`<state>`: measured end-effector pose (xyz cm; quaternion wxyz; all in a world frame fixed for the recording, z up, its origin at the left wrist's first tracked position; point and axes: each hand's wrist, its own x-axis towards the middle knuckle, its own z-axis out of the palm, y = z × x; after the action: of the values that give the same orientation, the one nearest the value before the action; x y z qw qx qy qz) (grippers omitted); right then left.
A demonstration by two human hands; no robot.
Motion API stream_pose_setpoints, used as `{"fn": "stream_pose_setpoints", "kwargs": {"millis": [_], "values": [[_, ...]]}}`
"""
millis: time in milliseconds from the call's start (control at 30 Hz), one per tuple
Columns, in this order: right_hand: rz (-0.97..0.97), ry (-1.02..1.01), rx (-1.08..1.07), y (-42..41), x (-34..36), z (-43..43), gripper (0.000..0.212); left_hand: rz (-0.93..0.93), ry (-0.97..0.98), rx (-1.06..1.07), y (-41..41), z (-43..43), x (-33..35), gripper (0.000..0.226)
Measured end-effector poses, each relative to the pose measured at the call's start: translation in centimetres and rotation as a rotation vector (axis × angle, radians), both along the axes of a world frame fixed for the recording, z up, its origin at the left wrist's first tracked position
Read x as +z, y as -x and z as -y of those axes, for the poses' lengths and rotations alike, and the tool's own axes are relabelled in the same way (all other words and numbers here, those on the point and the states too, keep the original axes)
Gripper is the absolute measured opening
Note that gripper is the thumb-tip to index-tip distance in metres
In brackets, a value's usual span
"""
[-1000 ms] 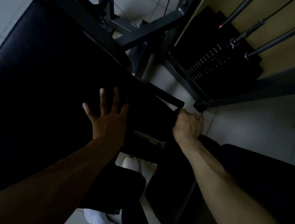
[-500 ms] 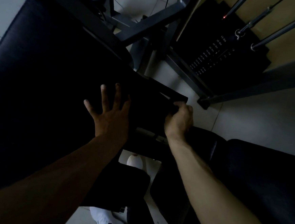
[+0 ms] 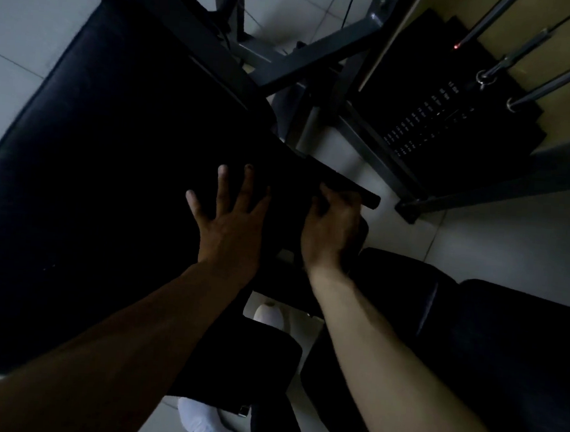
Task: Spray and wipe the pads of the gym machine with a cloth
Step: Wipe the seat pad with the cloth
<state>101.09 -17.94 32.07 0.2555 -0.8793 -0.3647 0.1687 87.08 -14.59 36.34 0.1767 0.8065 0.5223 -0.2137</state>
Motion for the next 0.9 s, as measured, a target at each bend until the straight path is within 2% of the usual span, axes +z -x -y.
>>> {"fn": "stream_pose_setpoints", "kwargs": {"millis": [67,133,200,267,333,400,467,533,600,667,733,800,900], "values": [[-0.103,-0.147,0.111,4.3,0.4,0.8,0.016,0.094,-0.016,0.035,1.5,0.0,0.6,0.095],[-0.167,-0.195,0.355,7.5,1.4,2.2,0.029,0.177,-0.096,0.082,3.9,0.2,1.5,0.088],[-0.138,-0.244,0.625,8.3,1.7,2.7,0.035,0.179,-0.195,0.144,6.7,0.2,2.7,0.089],[-0.102,-0.253,0.773,6.2,1.3,1.3,0.036,0.149,-0.235,0.224,9.2,-0.3,3.8,0.095],[-0.049,-0.229,0.666,3.3,0.6,-1.8,0.036,0.121,-0.226,0.302,11.1,-1.3,4.8,0.103],[-0.032,-0.181,0.398,1.6,0.5,-4.8,0.036,0.091,-0.205,0.356,12.5,-2.4,5.5,0.112],[-0.041,-0.183,0.233,3.8,1.1,-5.9,0.037,0.05,-0.174,0.414,13.2,-3.2,5.8,0.121],[-0.06,-0.217,0.309,8.6,1.7,-4.6,0.043,0.02,-0.131,0.477,13.3,-3.8,5.7,0.126],[-0.097,-0.263,0.543,12.3,2.4,-2.2,0.047,0.01,-0.116,0.504,13.2,-3.9,5.6,0.12],[-0.059,-0.325,0.773,12.6,2.7,-1.2,0.043,0.013,-0.111,0.505,13.0,-3.9,5.5,0.111],[-0.004,-0.36,0.859,10.3,2.5,-4.0,0.043,-0.002,-0.09,0.503,12.9,-4.0,5.7,0.117],[0.039,-0.344,0.688,7.7,2.3,-8.3,0.038,-0.014,-0.068,0.496,12.9,-4.0,5.6,0.127],[-0.001,-0.279,0.388,6.1,3.1,-13.1,0.039,-0.015,-0.051,0.494,12.9,-4.0,5.5,0.129]]}}
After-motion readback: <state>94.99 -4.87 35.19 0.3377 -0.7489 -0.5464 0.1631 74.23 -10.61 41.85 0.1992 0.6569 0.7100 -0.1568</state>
